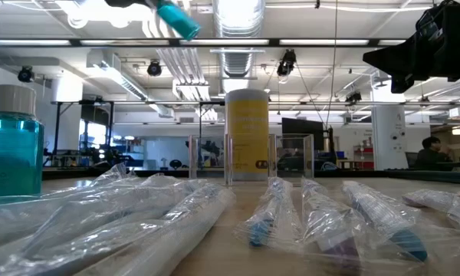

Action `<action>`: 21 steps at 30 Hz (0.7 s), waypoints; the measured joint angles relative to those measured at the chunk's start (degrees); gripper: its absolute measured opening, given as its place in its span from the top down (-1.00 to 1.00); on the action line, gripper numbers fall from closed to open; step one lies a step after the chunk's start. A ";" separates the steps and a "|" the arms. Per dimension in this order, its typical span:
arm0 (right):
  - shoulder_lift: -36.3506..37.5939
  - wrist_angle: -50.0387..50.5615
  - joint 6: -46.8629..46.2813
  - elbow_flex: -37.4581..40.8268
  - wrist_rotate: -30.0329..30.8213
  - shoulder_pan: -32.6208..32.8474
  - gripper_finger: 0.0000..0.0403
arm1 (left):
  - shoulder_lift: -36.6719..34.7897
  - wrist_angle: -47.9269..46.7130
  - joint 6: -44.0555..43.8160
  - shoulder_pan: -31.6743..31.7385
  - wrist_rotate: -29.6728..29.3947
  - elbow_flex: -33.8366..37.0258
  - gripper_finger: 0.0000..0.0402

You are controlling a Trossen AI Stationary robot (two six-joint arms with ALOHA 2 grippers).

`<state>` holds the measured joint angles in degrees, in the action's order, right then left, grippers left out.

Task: Pick & Place toothbrushing station
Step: Put the blue mouthwash into the transparent organizer

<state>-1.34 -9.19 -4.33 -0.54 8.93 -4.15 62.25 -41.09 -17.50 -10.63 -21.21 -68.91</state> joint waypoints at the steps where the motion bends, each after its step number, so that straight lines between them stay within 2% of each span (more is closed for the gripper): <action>1: 0.00 0.00 0.02 0.00 0.00 -0.01 0.96 | 2.82 -2.37 1.11 0.66 0.96 -3.74 0.52; 6: 0.00 0.02 0.48 0.00 0.00 0.00 0.96 | 16.58 -13.55 5.33 3.52 5.50 -19.79 0.52; 11: 0.00 0.04 1.54 0.00 0.00 -0.02 0.96 | 29.46 -21.37 9.00 5.77 10.63 -32.04 0.52; 21: 0.02 0.07 1.55 0.00 0.00 0.01 0.96 | 48.65 -28.90 17.62 7.84 16.37 -48.69 0.52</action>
<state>-1.32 -9.12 -2.79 -0.54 8.93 -4.14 110.90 -70.00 0.13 -2.78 -4.84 -117.60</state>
